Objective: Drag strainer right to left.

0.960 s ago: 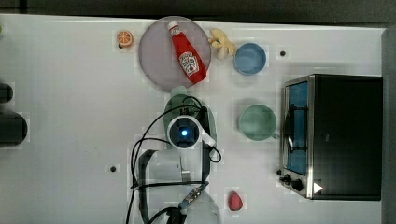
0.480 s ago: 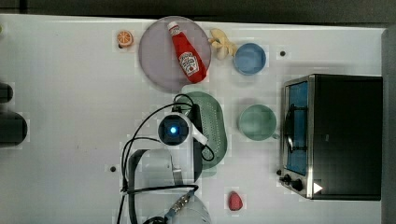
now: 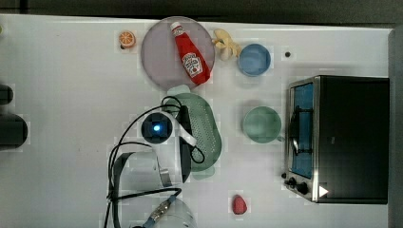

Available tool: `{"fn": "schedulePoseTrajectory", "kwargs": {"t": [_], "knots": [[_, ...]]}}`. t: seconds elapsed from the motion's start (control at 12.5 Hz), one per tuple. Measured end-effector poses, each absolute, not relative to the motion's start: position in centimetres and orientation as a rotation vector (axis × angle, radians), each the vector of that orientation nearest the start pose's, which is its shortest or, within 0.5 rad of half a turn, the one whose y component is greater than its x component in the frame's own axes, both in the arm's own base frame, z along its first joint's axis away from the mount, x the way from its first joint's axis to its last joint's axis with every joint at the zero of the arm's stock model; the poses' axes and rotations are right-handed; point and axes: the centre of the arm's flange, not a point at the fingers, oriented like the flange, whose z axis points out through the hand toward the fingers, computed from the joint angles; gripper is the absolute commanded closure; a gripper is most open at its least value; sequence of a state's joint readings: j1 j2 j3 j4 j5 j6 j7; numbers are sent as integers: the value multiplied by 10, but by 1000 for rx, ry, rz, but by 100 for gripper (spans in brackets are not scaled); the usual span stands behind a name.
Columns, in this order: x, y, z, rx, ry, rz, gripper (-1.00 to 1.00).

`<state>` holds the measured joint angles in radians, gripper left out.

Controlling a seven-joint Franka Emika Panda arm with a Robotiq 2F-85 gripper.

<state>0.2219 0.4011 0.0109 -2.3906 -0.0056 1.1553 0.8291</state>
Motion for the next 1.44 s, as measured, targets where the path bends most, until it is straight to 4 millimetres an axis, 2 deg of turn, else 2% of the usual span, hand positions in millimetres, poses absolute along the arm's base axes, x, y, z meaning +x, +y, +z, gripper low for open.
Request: {"fn": "schedulePoseTrajectory", "kwargs": {"t": [0.32,0.56,0.8,1.12,1.44], "knots": [[463,142,138,-2444,2106,87,-100],[464,170,144,-2373,2168,91,-100],[460,189,146,-2329,2232,115,-100],[465,234,154,-2328,2199,107,-100],[450,259,150,-2317,2226,156,-100]]}}
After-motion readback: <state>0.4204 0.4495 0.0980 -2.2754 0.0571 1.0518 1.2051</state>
